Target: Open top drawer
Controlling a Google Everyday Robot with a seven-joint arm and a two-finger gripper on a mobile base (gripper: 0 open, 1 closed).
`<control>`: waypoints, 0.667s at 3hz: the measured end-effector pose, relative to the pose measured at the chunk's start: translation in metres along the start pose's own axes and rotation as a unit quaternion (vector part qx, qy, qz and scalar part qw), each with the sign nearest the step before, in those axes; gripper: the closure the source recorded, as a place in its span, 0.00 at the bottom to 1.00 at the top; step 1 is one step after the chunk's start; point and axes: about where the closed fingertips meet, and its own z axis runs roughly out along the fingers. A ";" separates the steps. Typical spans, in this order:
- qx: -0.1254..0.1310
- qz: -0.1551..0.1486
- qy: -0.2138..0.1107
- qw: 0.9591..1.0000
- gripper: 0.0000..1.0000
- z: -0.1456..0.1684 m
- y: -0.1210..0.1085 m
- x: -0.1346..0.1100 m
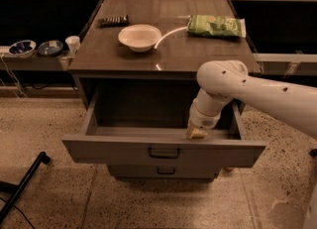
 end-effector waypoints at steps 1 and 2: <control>-0.012 -0.006 -0.008 1.000 1.00 -0.003 0.014 -0.002; -0.027 -0.010 -0.025 0.999 1.00 -0.014 0.042 -0.002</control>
Offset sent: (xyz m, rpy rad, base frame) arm -0.1207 -0.0101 0.0557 0.1532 0.1231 0.0638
